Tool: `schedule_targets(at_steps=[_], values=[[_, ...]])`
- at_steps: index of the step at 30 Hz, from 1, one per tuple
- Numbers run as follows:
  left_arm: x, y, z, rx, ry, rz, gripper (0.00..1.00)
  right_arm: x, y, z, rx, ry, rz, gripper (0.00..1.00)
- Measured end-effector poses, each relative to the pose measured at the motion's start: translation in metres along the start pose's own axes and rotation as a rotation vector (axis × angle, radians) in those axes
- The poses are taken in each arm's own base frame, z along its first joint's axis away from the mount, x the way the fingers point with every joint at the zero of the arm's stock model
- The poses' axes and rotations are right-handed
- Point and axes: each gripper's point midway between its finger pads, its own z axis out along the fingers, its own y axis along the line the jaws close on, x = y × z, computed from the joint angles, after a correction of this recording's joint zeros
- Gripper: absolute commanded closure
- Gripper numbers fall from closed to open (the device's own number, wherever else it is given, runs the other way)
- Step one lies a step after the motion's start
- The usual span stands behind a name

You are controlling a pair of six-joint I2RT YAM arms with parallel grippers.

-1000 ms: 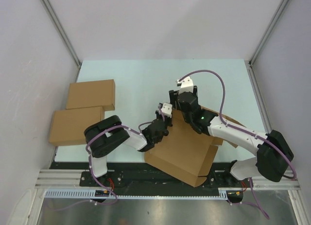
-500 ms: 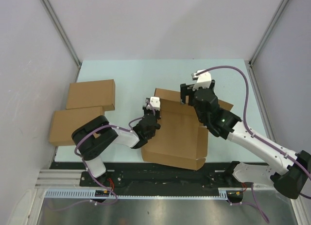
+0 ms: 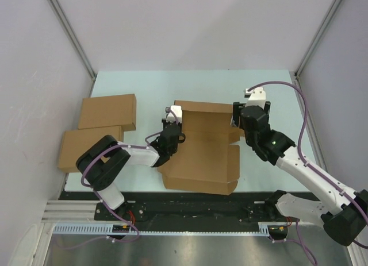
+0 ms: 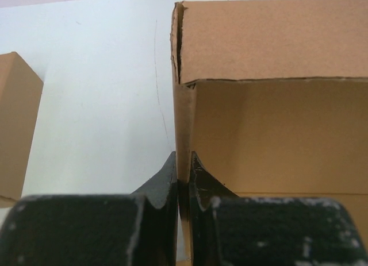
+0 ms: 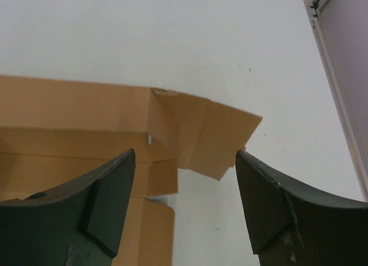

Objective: Fold the paper box

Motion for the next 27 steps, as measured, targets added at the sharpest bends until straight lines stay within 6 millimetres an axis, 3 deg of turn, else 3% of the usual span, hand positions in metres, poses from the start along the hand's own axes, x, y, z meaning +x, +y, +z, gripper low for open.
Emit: schedule_targets(at_steps=[7,13,17,27], values=[[-0.006,-0.005,0.012,0.013,0.061,0.004,1.00,0.034,0.004,0.008,0.009,0.078,-0.057,0.29],[-0.002,-0.005,0.011,0.018,0.079,0.000,1.00,0.052,0.019,0.029,0.013,0.111,-0.102,0.34],[-0.001,-0.006,0.010,0.021,0.084,-0.003,1.00,0.058,0.025,0.044,0.024,0.112,-0.133,0.44],[-0.001,-0.006,0.010,0.023,0.085,-0.002,1.00,0.061,0.019,0.066,0.067,0.105,-0.129,0.86]])
